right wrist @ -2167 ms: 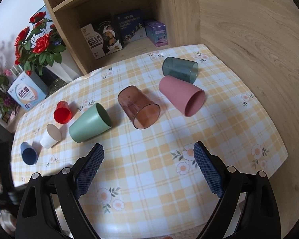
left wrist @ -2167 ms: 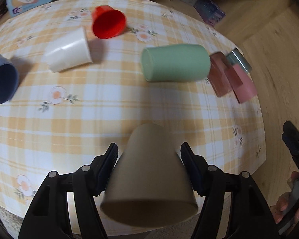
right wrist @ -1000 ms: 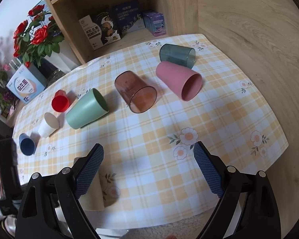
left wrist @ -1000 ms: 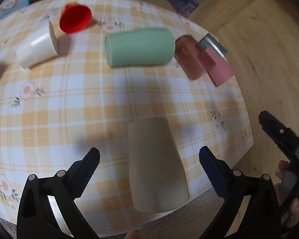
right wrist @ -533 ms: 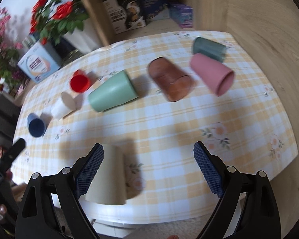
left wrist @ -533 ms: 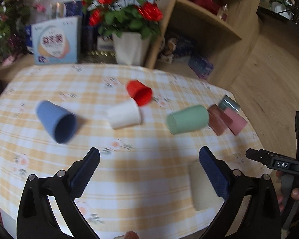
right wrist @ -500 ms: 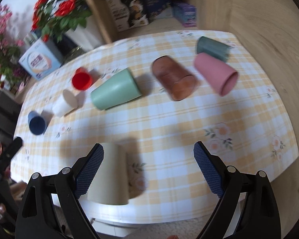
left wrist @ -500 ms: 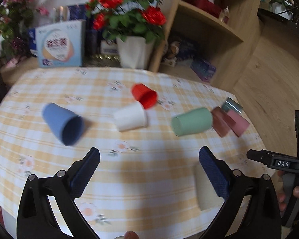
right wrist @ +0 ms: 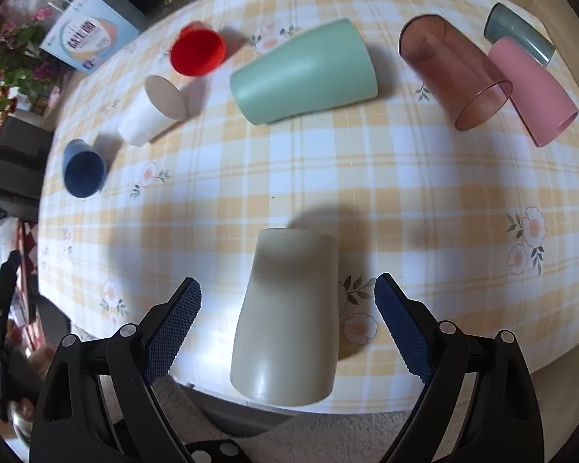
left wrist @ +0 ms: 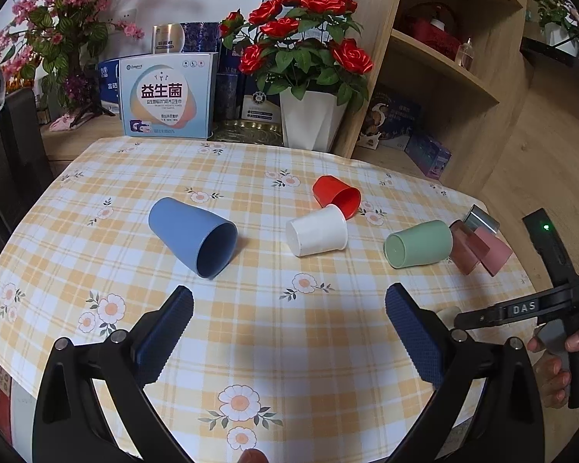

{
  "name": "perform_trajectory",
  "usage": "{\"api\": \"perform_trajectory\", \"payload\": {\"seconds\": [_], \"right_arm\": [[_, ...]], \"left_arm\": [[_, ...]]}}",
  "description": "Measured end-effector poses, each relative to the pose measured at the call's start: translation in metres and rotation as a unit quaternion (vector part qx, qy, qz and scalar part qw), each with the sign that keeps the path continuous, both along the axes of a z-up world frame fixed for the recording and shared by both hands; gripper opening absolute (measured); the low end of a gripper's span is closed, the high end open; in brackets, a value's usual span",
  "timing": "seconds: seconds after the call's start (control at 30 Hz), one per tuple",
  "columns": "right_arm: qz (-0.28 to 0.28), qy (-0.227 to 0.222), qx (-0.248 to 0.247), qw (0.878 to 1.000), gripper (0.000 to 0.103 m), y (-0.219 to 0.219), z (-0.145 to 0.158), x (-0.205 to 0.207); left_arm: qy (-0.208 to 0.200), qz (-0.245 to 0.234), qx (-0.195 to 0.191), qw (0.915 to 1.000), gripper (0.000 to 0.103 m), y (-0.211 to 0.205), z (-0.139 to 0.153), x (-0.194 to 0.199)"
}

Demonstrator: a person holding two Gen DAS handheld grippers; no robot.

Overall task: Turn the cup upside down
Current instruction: 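Rotate the held beige cup with the right gripper until its base faces up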

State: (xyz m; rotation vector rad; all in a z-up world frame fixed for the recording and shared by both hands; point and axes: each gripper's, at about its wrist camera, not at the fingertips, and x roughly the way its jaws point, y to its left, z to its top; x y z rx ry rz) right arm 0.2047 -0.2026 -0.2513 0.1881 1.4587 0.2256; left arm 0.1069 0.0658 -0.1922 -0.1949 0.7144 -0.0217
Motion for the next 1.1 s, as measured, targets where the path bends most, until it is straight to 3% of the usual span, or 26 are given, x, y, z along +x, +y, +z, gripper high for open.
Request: {"api": "perform_trajectory", "payload": {"seconds": [0.2, 0.23, 0.27, 0.4, 0.63, 0.7, 0.83, 1.1], "right_arm": [[-0.006, 0.023, -0.011, 1.000, 0.088, 0.007, -0.010, 0.012], [-0.008, 0.027, -0.013, 1.000, 0.086, 0.006, -0.012, 0.015], [-0.010, 0.031, -0.016, 0.999, 0.076, 0.003, -0.014, 0.017], [-0.012, 0.044, -0.020, 0.999, 0.074, 0.005, -0.025, 0.022], [-0.021, 0.058, -0.008, 0.998, 0.056, 0.002, -0.040, 0.022], [-0.026, 0.055, -0.001, 0.998, 0.056, 0.000, -0.041, 0.022], [-0.030, 0.026, 0.014, 0.999, 0.056, -0.003, -0.035, 0.013], [-0.040, -0.090, 0.045, 0.994, 0.056, -0.015, -0.010, -0.037]], "left_arm": [[0.002, -0.008, 0.007, 0.9999, 0.097, 0.000, -0.001, -0.003], [0.004, -0.009, 0.006, 0.9999, 0.097, -0.001, -0.001, -0.002], [0.005, -0.010, 0.007, 0.9999, 0.097, -0.001, -0.002, -0.002], [0.014, -0.015, 0.011, 0.9997, 0.097, -0.005, -0.006, -0.001], [0.020, -0.019, 0.010, 0.9996, 0.097, -0.009, -0.010, 0.001], [0.020, -0.017, 0.015, 0.9995, 0.097, -0.010, -0.010, 0.001], [0.027, -0.011, 0.019, 0.9994, 0.097, -0.010, -0.013, 0.002], [0.033, -0.011, 0.006, 0.9994, 0.097, -0.009, -0.016, 0.004]]}}
